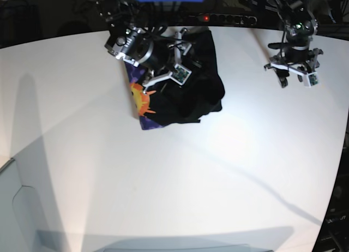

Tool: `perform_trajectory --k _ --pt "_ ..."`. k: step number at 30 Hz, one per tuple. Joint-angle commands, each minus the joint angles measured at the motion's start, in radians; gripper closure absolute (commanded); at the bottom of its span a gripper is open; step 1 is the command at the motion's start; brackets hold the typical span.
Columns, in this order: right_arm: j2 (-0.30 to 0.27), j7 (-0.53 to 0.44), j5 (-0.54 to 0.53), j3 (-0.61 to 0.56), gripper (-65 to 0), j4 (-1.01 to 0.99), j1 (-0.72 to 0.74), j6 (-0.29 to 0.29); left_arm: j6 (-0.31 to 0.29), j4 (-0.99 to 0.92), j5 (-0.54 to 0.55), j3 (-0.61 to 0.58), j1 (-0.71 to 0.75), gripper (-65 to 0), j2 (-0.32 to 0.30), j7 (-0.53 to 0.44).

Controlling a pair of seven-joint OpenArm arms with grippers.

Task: Fold the T-shirt properly
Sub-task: 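Press and adjust the folded layer with the right gripper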

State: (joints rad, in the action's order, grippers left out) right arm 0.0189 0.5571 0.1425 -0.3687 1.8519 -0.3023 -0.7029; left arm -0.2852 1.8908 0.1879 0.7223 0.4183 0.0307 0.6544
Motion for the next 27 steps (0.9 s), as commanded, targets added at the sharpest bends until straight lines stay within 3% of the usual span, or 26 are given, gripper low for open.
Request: perform_trajectory --k 1,5,11,13,18,23,27 --pt "0.006 -0.019 -0.016 -0.010 -41.3 0.012 0.002 0.005 -0.006 0.019 0.006 0.003 0.006 -35.8 -0.008 -0.020" --pt "0.005 -0.019 -0.016 -0.051 -33.0 0.013 -0.002 0.005 -0.006 0.019 0.006 0.023 0.007 -35.8 -0.007 -0.020" --pt "0.005 -0.015 -0.016 -0.140 -5.6 0.018 -0.008 0.005 -0.006 0.020 0.006 0.047 0.007 -35.8 -0.008 -0.020" --pt "0.005 -0.013 -0.014 -0.171 0.0 0.019 -0.021 0.005 -0.006 0.034 0.006 0.055 0.007 -35.8 -0.008 -0.020" --pt "0.003 -0.018 -0.011 -0.215 0.0 0.032 -0.044 0.005 -0.006 0.048 0.006 0.066 0.007 -35.8 -0.008 -0.020" --pt "0.003 -0.007 -0.008 -0.137 -0.1 0.119 -0.033 0.005 -0.006 0.048 0.006 0.066 0.007 -35.8 -0.008 -0.020" --pt "0.005 -0.007 -0.008 -0.033 -12.0 0.153 -0.002 0.005 -0.006 0.048 0.006 0.066 0.006 -35.8 -0.008 -0.020"
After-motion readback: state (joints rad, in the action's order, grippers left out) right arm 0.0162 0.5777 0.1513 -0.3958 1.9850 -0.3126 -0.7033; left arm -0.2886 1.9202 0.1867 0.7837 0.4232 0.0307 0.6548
